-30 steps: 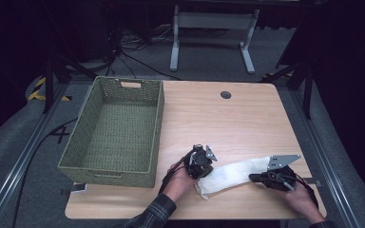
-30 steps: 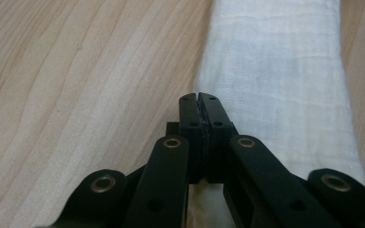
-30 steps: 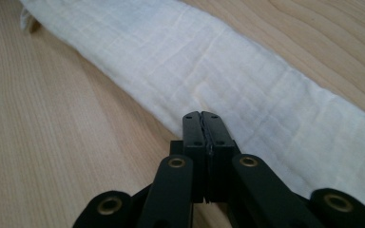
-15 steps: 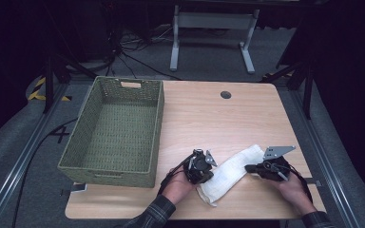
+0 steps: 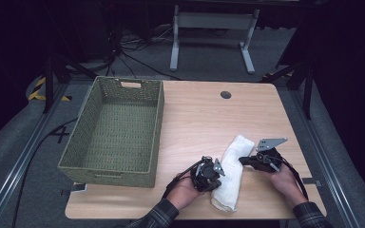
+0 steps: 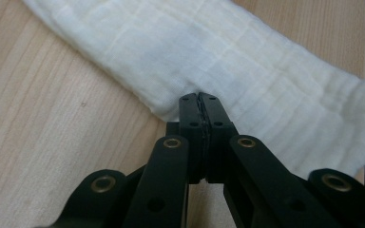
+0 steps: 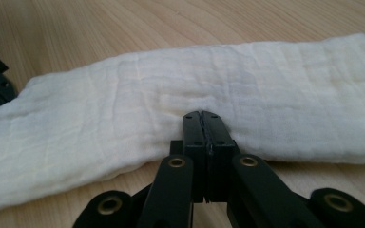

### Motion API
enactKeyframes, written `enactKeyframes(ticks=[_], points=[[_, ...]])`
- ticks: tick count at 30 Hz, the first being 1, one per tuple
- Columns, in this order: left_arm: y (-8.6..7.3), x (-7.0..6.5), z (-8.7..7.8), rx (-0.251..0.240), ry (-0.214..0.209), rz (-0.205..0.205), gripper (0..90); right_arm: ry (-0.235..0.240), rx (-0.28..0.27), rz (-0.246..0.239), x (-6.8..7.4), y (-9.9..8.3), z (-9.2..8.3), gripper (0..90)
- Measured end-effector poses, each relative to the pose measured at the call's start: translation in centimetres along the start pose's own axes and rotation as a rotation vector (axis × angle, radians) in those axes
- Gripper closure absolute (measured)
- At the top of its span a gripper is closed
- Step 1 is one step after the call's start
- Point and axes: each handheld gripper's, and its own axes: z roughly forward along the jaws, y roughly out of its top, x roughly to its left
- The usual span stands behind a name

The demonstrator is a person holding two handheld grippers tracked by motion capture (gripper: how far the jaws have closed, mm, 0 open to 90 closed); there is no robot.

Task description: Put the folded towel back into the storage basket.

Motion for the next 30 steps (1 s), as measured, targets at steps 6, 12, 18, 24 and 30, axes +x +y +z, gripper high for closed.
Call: enactKeyframes(ticks=[6, 12, 18, 24, 30], points=[[0.1, -0.3, 0.1, 0.006, -0.013, 0.002, 89.2, 0.000, -0.006, -0.015, -0.4, 0.8, 0.9, 90.0], [0.4, -0.8, 0.4, 0.003, -0.029, 0.019, 89.2, 0.006, -0.015, -0.016, -0.7, 1.7, 1.8, 90.0], [0.5, -1.2, 0.5, 0.007, -0.042, 0.035, 89.2, 0.021, -0.022, -0.024, -0.9, 2.3, 2.6, 90.0], [0.4, -1.2, 0.5, 0.009, -0.054, 0.039, 89.2, 0.026, -0.022, -0.028, -0.9, 2.6, 3.0, 89.9], [0.1, -0.6, -0.3, -0.014, -0.031, 0.016, 82.9, 0.024, -0.033, -0.036, -0.8, 2.7, 2.6, 85.8]])
